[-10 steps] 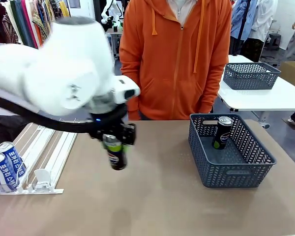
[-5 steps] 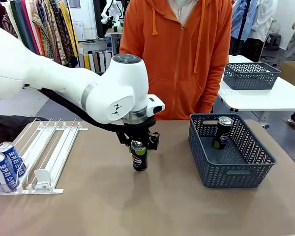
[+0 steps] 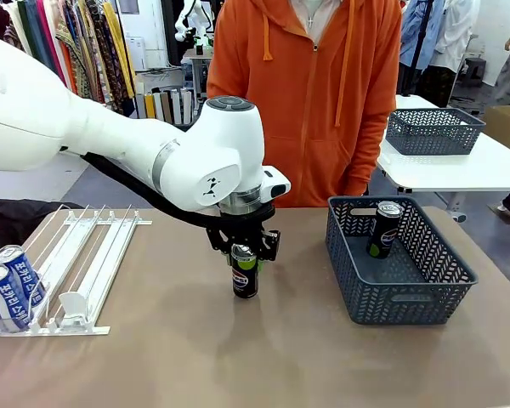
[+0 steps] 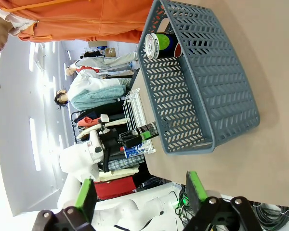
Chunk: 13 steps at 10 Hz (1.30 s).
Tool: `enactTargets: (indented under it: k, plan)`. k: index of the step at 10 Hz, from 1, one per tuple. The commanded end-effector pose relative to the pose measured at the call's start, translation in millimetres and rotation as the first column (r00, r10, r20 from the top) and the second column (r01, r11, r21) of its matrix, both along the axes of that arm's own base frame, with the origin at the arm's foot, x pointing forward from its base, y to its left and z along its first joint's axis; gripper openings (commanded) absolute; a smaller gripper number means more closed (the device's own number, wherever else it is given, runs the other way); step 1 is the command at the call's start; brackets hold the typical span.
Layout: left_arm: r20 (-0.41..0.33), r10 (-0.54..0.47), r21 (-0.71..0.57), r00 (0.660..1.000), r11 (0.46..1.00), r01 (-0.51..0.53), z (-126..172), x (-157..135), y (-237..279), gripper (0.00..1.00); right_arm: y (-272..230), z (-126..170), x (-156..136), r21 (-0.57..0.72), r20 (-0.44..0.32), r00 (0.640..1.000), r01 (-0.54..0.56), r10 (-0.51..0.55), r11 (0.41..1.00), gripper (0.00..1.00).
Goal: Retrieve and store the cans from the dispenser.
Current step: Pick up the last remaining can from one row of the Automatic Can Dispenser and place it in the middle of the table.
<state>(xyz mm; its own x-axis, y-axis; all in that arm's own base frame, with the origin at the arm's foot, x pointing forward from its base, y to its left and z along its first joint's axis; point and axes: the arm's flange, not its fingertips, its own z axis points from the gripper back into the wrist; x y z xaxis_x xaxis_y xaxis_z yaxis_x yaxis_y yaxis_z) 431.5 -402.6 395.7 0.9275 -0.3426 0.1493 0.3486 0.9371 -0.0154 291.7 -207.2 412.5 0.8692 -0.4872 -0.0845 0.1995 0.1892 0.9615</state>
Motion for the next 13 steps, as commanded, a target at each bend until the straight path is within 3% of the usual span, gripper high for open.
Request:
enactTargets:
  k: [1, 4, 6, 8, 9, 10, 12, 13]
  plan:
    - [-0.005, 0.01, 0.0, 1.0, 1.0, -0.01, 11, 2, 1, 0.96, -3, 4, -1, 0.002, -0.006, 1.0, -0.006, 0.006, 1.0, 1.0]
    - [0.068, 0.024, -0.045, 0.997, 0.999, -0.021, 45, -12, 19, 1.0, -3, 4, -1, 0.002, -0.006, 1.0, -0.006, 0.006, 1.0, 1.0]
    - [0.147, 0.041, -0.145, 0.988, 0.989, -0.019, 115, -53, 73, 1.0, -3, 4, -1, 0.002, -0.006, 1.0, -0.006, 0.006, 1.0, 1.0]
    - [0.201, 0.126, -0.124, 0.971, 0.987, -0.102, 159, -89, 142, 1.0, -3, 4, -1, 0.002, -0.006, 1.0, -0.006, 0.006, 1.0, 1.0]
    - [0.184, 0.17, -0.182, 0.968, 0.974, -0.136, 178, -101, 196, 1.0, -3, 4, -1, 0.002, -0.006, 1.0, -0.006, 0.006, 1.0, 1.0]
    - [0.121, 0.203, -0.252, 0.972, 0.953, -0.168, 189, -108, 247, 1.0, -3, 4, -1, 0.002, -0.006, 1.0, -0.006, 0.006, 1.0, 1.0]
    - [0.02, 0.21, -0.49, 0.978, 0.854, -0.173, 198, -120, 351, 1.0, -3, 4, -1, 0.002, -0.006, 1.0, -0.006, 0.006, 1.0, 1.0]
    - [-0.03, 0.072, -0.648, 0.997, 0.758, -0.075, 197, -128, 404, 1.0, -3, 4, -1, 0.002, -0.006, 1.0, -0.006, 0.006, 1.0, 1.0]
